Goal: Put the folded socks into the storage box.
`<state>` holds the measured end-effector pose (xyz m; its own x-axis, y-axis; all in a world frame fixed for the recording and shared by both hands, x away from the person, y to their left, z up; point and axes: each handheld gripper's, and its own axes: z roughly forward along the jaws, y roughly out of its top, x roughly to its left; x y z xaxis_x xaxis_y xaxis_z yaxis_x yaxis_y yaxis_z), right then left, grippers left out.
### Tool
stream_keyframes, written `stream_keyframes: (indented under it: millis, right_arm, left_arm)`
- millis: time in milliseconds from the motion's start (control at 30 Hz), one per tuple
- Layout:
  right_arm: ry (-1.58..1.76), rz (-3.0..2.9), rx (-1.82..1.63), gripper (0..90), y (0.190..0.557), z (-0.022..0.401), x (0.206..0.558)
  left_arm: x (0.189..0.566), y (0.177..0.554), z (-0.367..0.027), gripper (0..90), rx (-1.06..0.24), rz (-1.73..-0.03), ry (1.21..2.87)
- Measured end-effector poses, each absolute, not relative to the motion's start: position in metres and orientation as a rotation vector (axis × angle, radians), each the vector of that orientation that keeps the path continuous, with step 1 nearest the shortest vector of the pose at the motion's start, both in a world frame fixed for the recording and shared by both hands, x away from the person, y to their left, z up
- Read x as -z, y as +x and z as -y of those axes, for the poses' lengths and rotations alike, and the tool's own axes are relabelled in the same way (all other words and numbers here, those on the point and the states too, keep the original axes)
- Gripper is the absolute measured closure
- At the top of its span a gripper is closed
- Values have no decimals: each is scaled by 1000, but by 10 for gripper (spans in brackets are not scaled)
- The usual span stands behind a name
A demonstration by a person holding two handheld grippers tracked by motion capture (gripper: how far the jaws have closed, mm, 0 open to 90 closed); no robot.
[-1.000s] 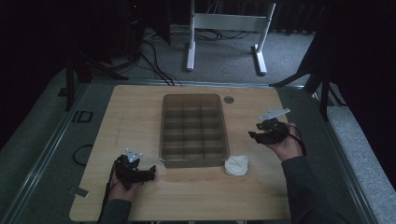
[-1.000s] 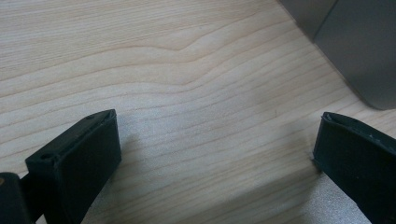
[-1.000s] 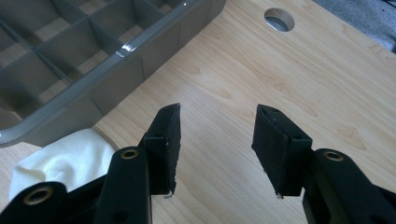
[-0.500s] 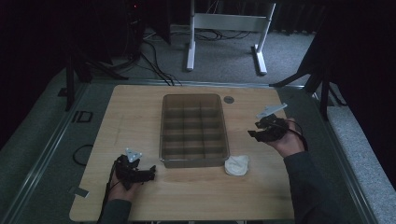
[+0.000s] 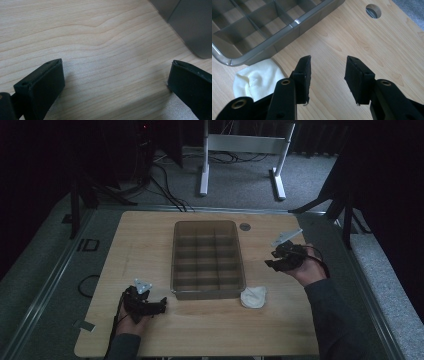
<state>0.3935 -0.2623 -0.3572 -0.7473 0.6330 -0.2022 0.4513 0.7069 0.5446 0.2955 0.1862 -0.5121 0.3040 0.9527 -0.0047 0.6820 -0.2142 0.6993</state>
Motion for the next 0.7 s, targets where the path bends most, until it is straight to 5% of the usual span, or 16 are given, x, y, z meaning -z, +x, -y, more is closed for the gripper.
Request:
stream_keyframes:
  millis: [700]
  right_arm:
    - [744,-2631,-581,550,392,245,352]
  left_arm:
    - [512,295,-186,10,-585,-1447,1977]
